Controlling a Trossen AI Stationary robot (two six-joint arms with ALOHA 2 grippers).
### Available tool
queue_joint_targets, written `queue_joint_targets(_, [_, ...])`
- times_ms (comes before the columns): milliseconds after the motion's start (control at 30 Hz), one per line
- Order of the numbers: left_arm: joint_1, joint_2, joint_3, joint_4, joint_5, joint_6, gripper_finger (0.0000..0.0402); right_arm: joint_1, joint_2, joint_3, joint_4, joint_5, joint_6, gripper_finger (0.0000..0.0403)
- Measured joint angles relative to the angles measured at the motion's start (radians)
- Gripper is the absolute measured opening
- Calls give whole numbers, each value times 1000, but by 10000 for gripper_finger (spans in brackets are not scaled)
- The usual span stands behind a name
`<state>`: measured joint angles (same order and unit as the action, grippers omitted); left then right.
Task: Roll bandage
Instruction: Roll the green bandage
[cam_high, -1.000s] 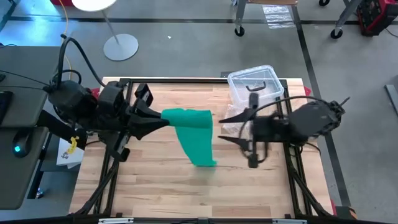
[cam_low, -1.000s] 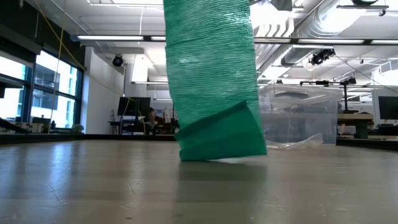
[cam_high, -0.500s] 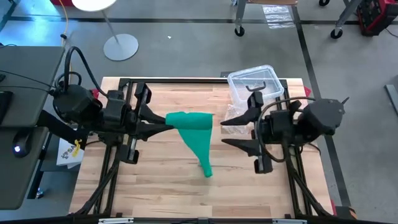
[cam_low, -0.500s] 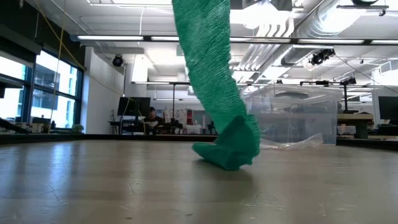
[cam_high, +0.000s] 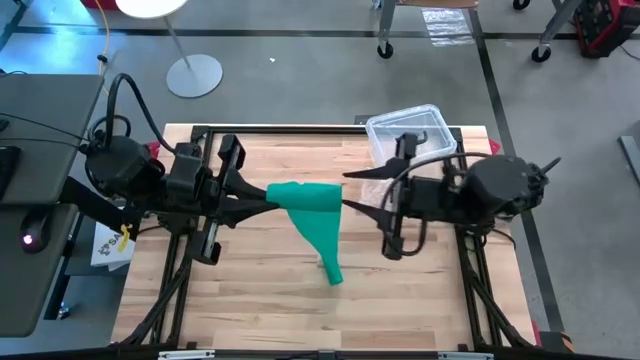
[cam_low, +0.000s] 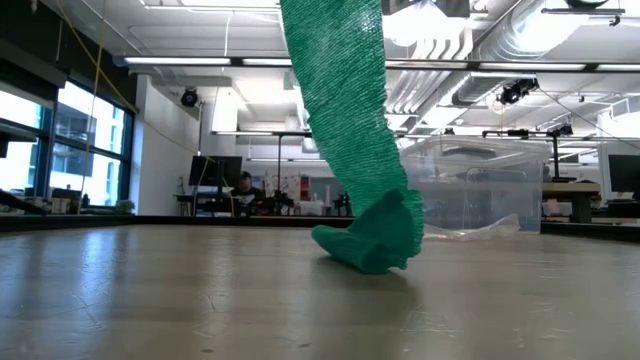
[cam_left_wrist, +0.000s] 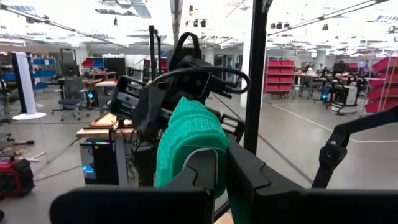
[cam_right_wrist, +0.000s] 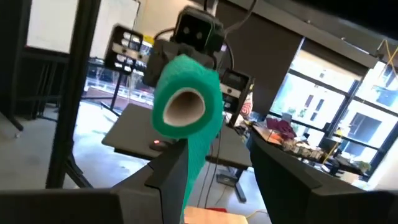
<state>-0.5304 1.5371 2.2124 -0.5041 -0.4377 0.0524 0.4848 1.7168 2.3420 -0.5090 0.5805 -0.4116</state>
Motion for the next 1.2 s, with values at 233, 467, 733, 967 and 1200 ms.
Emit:
queue_joint_targets(233, [0,0,0,0,1,-15,12,-19,20,0,-13,0,-34,151])
queue_joint_targets(467, [0,0,0,0,35,-18,12,-46,25,0,-22,28,19,17])
queue_joint_targets(733, [0,0,-1,44,90,-14,12,-86,30,0,-186,44,246,1])
queue_joint_targets(967, [-11,-1,-1,102,122,44,12,-80,68,-1,-272,67,307,0])
queue_joint_targets(1200, [-29,-2,-1,115,57,98,12,-15,79,-1,-274,66,307,0])
